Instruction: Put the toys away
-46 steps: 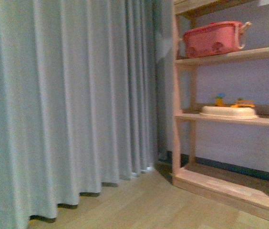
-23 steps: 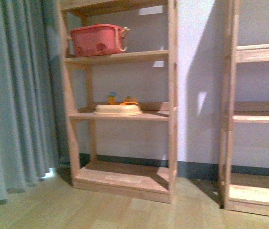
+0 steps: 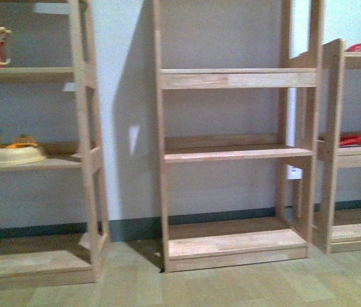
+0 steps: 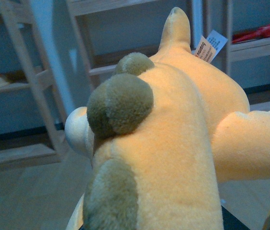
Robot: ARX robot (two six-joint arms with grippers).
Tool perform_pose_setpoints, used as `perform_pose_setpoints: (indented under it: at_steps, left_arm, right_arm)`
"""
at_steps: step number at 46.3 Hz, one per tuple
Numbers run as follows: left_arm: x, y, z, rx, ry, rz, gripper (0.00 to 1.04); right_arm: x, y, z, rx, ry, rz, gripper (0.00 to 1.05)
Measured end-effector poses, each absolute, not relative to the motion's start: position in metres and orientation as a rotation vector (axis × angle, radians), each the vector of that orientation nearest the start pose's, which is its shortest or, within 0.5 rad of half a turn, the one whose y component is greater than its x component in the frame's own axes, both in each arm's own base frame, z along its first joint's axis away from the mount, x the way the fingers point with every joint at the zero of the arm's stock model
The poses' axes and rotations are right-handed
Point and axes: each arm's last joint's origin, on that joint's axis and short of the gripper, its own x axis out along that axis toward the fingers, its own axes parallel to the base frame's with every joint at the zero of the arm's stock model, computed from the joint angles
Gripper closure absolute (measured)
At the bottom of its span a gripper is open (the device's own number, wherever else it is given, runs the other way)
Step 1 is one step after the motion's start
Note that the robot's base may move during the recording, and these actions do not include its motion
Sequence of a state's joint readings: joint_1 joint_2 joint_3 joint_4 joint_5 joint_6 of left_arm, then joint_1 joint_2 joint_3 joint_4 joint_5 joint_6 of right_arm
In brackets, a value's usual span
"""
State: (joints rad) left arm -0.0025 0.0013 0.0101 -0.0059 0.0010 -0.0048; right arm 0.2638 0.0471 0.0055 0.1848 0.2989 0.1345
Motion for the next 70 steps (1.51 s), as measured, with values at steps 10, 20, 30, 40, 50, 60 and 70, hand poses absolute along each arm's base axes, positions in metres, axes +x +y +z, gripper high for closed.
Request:
perform_pose_setpoints:
  at_steps: [10, 20, 30, 40, 50, 60, 70]
  left_arm:
    - [0.0972, -0.0004, 0.1663, -0.004, -0.003, -0.005, 0.06]
    - [0.0972, -0.0003, 0.1663, -0.004, -0.003, -0.003, 0.06]
    - [0.0972, -0.0003, 0.1663, -0.004, -0.003, -0.003, 0.06]
    - [0.0972, -0.0003, 0.1663, -0.004, -0.003, -0.003, 0.06]
    - [0.0972, -0.0003, 0.1663, -0.004, -0.003, -0.003, 0.06]
    - [0.0972, -0.0003, 0.1663, -0.004, -0.003, -0.003, 0.06]
    - [0.0972, -0.0003, 0.1663, -0.004, -0.003, -0.003, 0.06]
  right_arm:
    - [0.0967, 0.0171, 0.1795, 0.175, -0.142, -0.029, 0.85]
    - [0.0967, 0.0174, 0.1795, 0.174, -0.141, -0.022, 0.85]
    - [0.0967, 0.0174, 0.1795, 0.174, -0.141, -0.022, 0.85]
    - [0.0967, 0.0174, 0.1795, 0.174, -0.141, -0.022, 0.85]
    - [0.0967, 0.0174, 0.1795, 0.174, -0.141, -0.022, 0.85]
    - [0.0967, 0.0174, 0.1794, 0.174, -0.141, -0.023, 0.85]
    - [0.0967, 0.0174, 0.1794, 0.174, -0.141, -0.022, 0.85]
